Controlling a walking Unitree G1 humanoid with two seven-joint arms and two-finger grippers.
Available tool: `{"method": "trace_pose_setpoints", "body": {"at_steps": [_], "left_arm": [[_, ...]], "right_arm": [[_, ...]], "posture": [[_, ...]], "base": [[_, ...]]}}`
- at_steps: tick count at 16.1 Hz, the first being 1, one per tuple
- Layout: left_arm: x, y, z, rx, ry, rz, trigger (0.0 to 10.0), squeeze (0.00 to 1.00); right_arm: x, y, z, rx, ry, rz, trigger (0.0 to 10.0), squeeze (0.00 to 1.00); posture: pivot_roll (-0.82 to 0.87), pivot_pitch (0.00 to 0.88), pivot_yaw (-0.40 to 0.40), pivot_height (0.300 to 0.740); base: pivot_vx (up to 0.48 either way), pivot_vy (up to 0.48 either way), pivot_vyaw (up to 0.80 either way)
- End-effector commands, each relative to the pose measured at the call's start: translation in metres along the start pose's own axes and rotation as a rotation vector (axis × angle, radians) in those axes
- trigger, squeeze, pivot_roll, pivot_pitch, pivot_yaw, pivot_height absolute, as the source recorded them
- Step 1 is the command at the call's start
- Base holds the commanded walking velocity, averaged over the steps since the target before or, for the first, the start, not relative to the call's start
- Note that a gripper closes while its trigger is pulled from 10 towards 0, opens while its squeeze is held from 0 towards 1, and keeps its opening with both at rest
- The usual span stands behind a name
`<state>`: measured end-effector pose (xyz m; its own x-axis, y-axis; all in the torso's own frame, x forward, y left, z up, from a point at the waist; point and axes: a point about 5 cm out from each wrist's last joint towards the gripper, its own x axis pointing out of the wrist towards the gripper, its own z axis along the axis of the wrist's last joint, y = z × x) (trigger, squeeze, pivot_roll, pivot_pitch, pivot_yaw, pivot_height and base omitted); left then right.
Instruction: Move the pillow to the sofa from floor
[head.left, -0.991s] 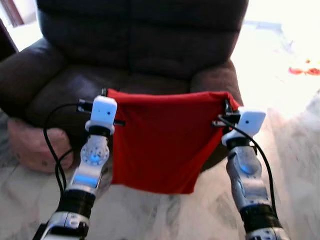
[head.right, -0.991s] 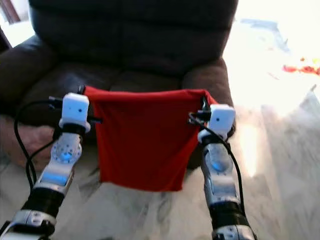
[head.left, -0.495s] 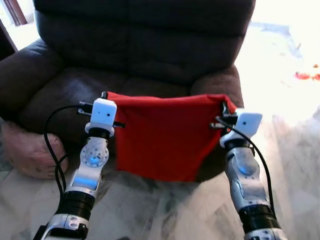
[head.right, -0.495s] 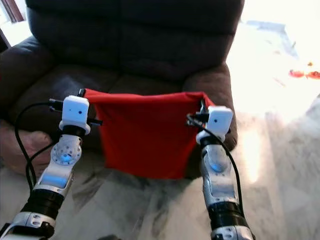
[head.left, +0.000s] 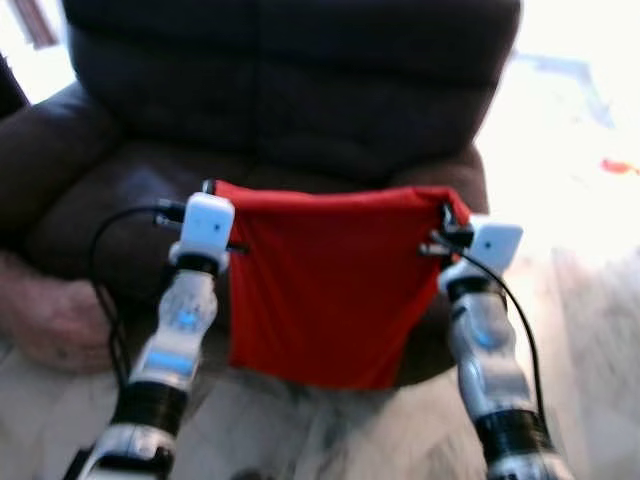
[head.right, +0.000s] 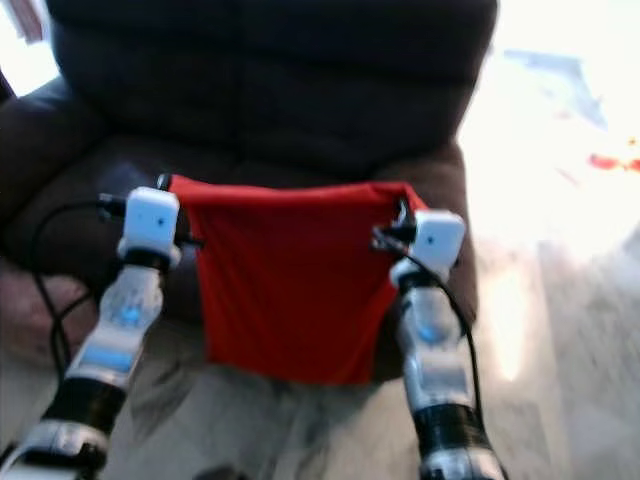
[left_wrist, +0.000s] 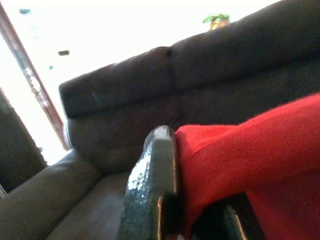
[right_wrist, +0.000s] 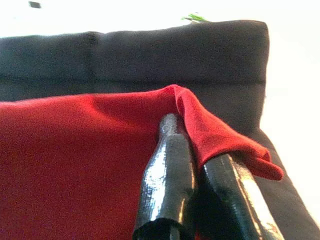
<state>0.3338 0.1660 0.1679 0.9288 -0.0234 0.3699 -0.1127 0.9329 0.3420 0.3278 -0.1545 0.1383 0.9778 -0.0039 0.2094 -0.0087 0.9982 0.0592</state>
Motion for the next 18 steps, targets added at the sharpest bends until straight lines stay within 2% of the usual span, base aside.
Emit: {"method": "trace_pose_setpoints", "body": {"at_steps": [1, 3, 8, 11, 14, 18], "left_arm": [[0.010, 0.008, 0.022, -0.026, -0.097, 0.042, 10.0, 0.00], [0.015, 0.010, 0.029, -0.026, -0.121, 0.041, 10.0, 0.00], [0.037, 0.017, 0.067, -0.023, -0.257, 0.033, 10.0, 0.00], [0.048, 0.025, 0.086, -0.012, -0.314, 0.040, 10.0, 0.00], [0.055, 0.029, 0.094, -0.005, -0.340, 0.035, 10.0, 0.00], [0.057, 0.033, 0.102, 0.000, -0.366, 0.043, 10.0, 0.00]], "right_arm": [[0.003, -0.005, 0.016, -0.007, -0.079, -0.015, 10.0, 0.00], [0.005, -0.006, 0.020, -0.003, -0.091, -0.019, 10.0, 0.00], [0.023, -0.003, 0.070, 0.026, -0.266, -0.023, 10.0, 0.00], [0.026, 0.000, 0.089, 0.036, -0.321, -0.010, 10.0, 0.00], [0.032, 0.000, 0.110, 0.074, -0.385, -0.017, 10.0, 0.00], [0.035, 0.002, 0.123, 0.084, -0.421, -0.010, 10.0, 0.00]], "posture": [[0.04, 0.047, -0.032, 0.740], [0.04, 0.048, -0.033, 0.740], [0.04, 0.043, -0.030, 0.740], [0.04, 0.039, -0.030, 0.740], [0.03, 0.032, -0.025, 0.740], [0.04, 0.032, -0.029, 0.740]], "base": [[0.345, 0.000, 0.00], [0.351, 0.000, 0.00], [0.350, 0.000, 0.00], [0.352, 0.000, 0.00], [0.351, 0.000, 0.00], [0.349, 0.000, 0.00]]}}
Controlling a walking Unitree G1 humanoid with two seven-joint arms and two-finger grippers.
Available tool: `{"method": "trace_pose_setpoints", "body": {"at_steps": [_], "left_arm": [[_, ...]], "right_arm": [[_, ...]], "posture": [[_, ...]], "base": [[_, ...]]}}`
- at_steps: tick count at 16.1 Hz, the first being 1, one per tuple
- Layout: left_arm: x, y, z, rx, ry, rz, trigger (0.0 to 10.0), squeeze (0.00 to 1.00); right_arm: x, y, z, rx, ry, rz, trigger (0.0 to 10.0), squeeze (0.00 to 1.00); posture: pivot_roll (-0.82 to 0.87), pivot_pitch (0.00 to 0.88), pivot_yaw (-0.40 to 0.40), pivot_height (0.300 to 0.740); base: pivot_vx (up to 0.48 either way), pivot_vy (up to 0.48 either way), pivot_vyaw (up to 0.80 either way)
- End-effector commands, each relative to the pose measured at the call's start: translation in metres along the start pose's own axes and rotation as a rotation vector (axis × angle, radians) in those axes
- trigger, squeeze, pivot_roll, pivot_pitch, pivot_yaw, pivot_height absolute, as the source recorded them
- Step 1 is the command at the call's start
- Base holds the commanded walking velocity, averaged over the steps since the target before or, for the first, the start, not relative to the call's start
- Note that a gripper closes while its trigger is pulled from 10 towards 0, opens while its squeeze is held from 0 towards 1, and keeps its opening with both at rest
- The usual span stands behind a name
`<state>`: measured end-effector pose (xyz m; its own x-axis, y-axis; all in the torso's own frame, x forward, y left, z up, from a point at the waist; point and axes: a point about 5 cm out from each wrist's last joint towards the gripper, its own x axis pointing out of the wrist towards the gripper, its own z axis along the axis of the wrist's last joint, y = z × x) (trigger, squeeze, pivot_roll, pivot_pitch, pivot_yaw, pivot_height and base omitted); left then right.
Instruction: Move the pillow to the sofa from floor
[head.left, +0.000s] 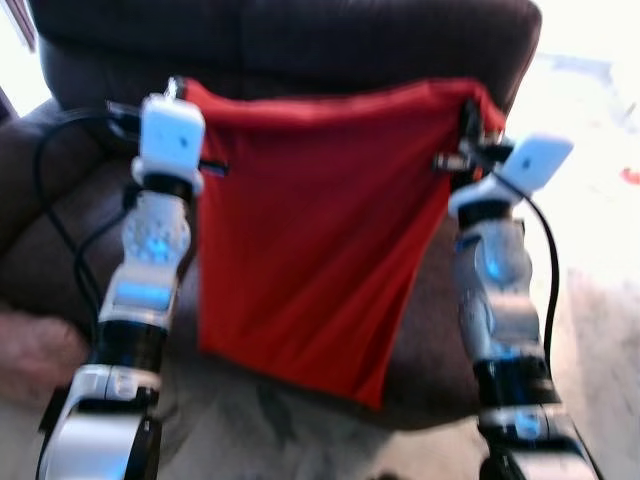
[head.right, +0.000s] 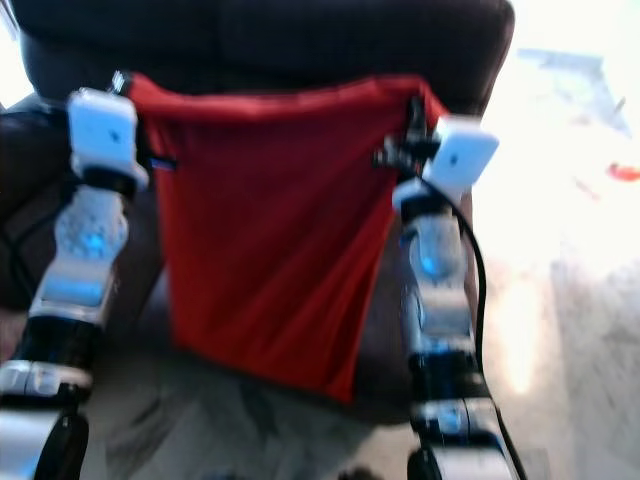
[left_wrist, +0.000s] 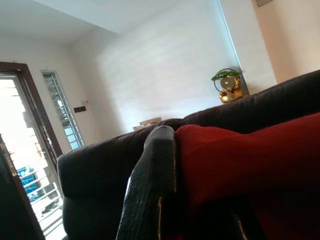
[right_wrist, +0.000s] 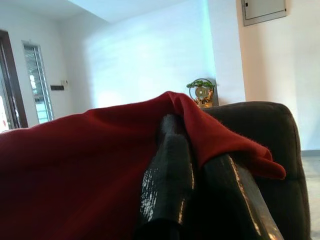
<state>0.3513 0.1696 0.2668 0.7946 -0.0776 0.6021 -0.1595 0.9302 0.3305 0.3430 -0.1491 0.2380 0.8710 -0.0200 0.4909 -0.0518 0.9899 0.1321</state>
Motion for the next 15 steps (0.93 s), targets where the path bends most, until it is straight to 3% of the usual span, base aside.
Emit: {"method": "trace_pose_setpoints", "body": {"at_steps": [1, 7, 9, 15], "left_arm": [[0.012, -0.001, 0.023, -0.016, -0.099, 0.000, 10.0, 0.00], [0.011, -0.006, 0.012, -0.028, -0.040, -0.040, 10.0, 0.00], [0.005, -0.016, 0.000, -0.036, 0.023, -0.121, 10.0, 0.00], [-0.012, -0.025, -0.035, 0.009, 0.207, -0.207, 10.0, 0.00]], "right_arm": [[0.009, -0.007, 0.029, -0.004, -0.123, -0.015, 10.0, 0.00], [0.009, -0.010, 0.026, -0.005, -0.107, -0.033, 10.0, 0.00], [0.006, -0.016, 0.012, 0.011, -0.043, -0.062, 10.0, 0.00], [-0.012, -0.023, -0.029, -0.006, 0.131, -0.085, 10.0, 0.00]], "posture": [[0.04, 0.031, -0.029, 0.740], [0.04, 0.034, -0.027, 0.740], [0.04, 0.035, -0.026, 0.740], [0.04, 0.045, -0.027, 0.740]], "base": [[0.356, 0.000, 0.00], [0.292, 0.000, 0.00], [0.000, 0.000, 0.00], [0.000, 0.000, 0.00]]}}
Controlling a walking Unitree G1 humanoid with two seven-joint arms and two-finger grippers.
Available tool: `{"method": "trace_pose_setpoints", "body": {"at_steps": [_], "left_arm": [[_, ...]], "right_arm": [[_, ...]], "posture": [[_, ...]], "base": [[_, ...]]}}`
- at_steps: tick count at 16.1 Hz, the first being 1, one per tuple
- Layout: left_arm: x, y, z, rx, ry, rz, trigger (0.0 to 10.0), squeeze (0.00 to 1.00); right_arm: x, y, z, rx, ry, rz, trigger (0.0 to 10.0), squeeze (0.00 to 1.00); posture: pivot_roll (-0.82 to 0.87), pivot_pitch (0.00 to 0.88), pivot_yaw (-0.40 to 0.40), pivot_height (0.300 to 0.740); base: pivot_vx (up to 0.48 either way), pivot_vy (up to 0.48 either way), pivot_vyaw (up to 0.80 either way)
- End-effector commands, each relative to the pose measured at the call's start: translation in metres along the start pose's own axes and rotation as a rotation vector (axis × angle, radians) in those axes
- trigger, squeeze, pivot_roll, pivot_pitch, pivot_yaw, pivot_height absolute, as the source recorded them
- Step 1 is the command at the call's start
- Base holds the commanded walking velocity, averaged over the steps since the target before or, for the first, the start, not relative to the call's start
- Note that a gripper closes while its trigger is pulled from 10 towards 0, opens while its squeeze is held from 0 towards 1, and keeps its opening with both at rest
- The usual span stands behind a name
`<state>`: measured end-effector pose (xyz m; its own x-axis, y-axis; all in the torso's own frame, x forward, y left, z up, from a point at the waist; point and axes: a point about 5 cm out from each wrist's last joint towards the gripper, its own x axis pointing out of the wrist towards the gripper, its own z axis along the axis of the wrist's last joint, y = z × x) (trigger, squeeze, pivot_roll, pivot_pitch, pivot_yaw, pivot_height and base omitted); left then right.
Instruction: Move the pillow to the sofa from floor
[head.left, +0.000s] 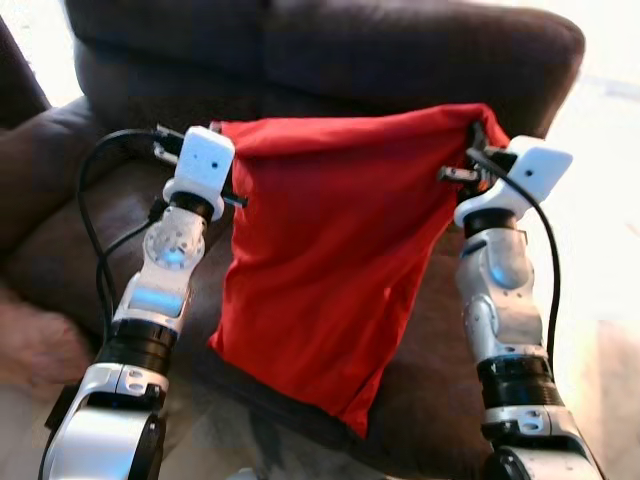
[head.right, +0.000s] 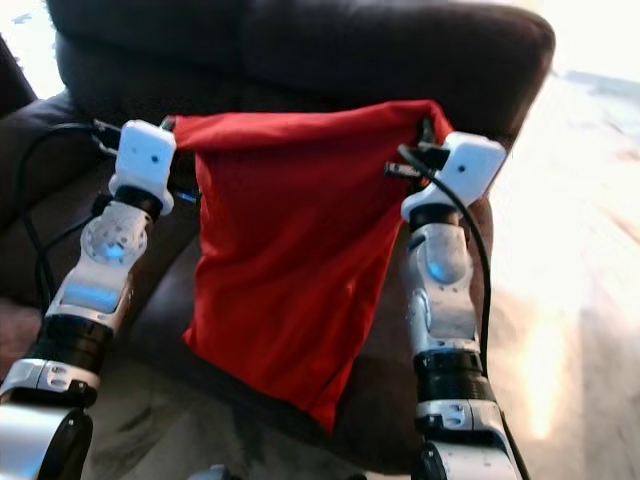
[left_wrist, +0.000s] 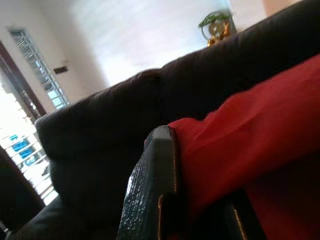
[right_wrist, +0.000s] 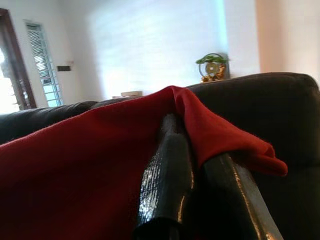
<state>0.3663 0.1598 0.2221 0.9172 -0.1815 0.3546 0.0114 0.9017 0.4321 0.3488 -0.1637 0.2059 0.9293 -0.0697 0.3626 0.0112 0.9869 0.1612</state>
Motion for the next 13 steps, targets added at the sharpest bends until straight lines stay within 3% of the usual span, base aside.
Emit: {"method": "trace_pose_setpoints", "body": {"at_steps": [1, 5, 13], "left_arm": [[0.001, 0.000, 0.001, 0.011, 0.002, -0.017, 10.0, 0.00], [-0.006, -0.005, -0.023, 0.048, 0.130, -0.052, 10.0, 0.00], [-0.025, -0.016, -0.051, 0.053, 0.251, -0.080, 10.0, 0.00]], "right_arm": [[-0.003, -0.005, -0.005, -0.008, 0.016, -0.012, 10.0, 0.00], [-0.013, -0.008, -0.031, -0.016, 0.119, -0.021, 10.0, 0.00], [-0.032, -0.009, -0.054, -0.024, 0.206, 0.001, 10.0, 0.00]], "posture": [[0.04, 0.046, -0.028, 0.740], [0.05, 0.054, -0.029, 0.740], [0.05, 0.066, -0.027, 0.740]], "base": [[0.000, 0.000, 0.00], [0.000, 0.000, 0.00], [0.000, 0.000, 0.00]]}}
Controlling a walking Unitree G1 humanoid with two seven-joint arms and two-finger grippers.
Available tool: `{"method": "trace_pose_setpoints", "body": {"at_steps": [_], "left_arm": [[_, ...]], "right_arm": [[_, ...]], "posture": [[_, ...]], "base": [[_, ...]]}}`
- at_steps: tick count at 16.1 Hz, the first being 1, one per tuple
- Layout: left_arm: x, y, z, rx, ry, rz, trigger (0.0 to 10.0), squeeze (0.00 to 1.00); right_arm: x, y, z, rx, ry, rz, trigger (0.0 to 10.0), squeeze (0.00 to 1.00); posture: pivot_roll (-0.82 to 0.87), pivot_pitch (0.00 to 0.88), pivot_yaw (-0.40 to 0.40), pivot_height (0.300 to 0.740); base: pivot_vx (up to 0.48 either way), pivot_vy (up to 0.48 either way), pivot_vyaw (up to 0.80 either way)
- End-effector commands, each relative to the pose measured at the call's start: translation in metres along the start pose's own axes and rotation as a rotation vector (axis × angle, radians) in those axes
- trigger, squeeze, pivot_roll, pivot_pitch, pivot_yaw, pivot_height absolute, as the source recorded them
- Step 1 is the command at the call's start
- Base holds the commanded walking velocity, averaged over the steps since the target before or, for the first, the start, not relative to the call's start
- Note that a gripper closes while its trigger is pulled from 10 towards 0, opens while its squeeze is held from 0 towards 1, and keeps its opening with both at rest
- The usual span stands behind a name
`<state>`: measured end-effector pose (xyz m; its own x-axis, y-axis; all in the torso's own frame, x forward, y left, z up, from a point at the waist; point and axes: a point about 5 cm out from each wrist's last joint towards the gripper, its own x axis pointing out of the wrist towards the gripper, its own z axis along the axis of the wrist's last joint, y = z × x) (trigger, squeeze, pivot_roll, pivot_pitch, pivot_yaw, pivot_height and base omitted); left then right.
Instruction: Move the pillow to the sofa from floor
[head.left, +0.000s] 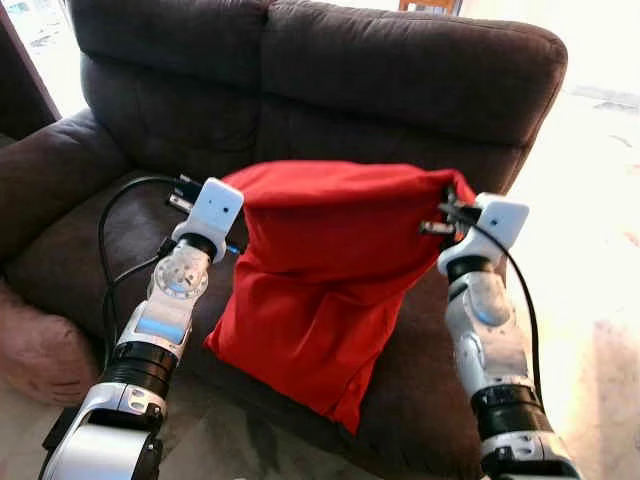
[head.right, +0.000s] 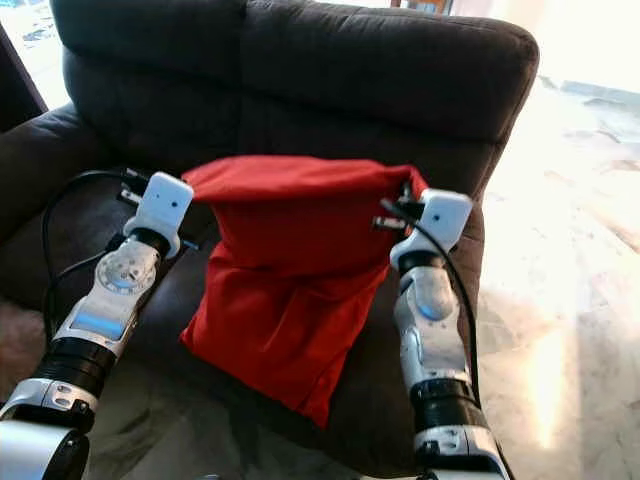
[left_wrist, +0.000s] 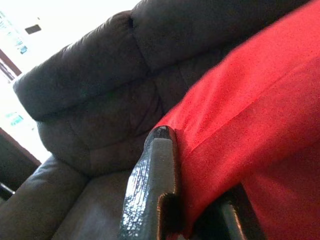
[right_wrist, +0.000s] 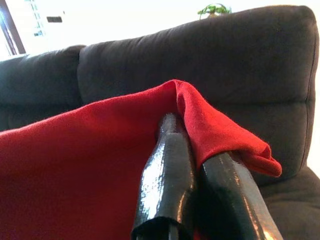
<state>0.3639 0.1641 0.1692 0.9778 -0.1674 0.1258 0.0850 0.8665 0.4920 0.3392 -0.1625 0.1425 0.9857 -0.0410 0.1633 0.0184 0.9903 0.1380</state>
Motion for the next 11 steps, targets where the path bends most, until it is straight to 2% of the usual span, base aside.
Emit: {"method": "trace_pose_setpoints", "body": {"at_steps": [1, 2, 3, 10, 11], "left_arm": [[-0.0030, 0.0034, -0.0095, 0.005, 0.047, 0.020, 10.0, 0.10], [-0.0034, 0.0032, -0.0121, 0.005, 0.062, 0.020, 10.0, 0.85], [-0.0039, 0.0028, -0.0135, 0.001, 0.068, 0.020, 10.0, 1.00], [-0.0039, 0.0032, -0.0137, -0.006, 0.072, 0.035, 10.0, 1.00], [-0.0033, 0.0030, -0.0126, -0.003, 0.070, 0.037, 10.0, 0.95]], "right_arm": [[-0.0009, 0.0008, -0.0016, -0.002, 0.006, 0.007, 10.0, 0.00], [-0.0016, 0.0017, -0.0034, 0.001, 0.014, 0.012, 10.0, 0.00], [-0.0025, 0.0028, -0.0050, -0.001, 0.021, 0.019, 10.0, 0.00], [-0.0057, 0.0075, -0.0095, 0.005, 0.036, 0.042, 10.0, 0.00], [-0.0062, 0.0087, -0.0102, 0.007, 0.039, 0.048, 10.0, 0.00]], "posture": [[0.05, 0.064, -0.028, 0.740], [0.05, 0.064, -0.028, 0.740], [0.05, 0.064, -0.029, 0.740], [0.04, 0.057, -0.032, 0.740], [0.04, 0.055, -0.033, 0.740]], "base": [[0.000, 0.000, 0.00], [0.000, 0.000, 0.00], [0.000, 0.000, 0.00], [0.000, 0.000, 0.00], [0.000, 0.000, 0.00]]}}
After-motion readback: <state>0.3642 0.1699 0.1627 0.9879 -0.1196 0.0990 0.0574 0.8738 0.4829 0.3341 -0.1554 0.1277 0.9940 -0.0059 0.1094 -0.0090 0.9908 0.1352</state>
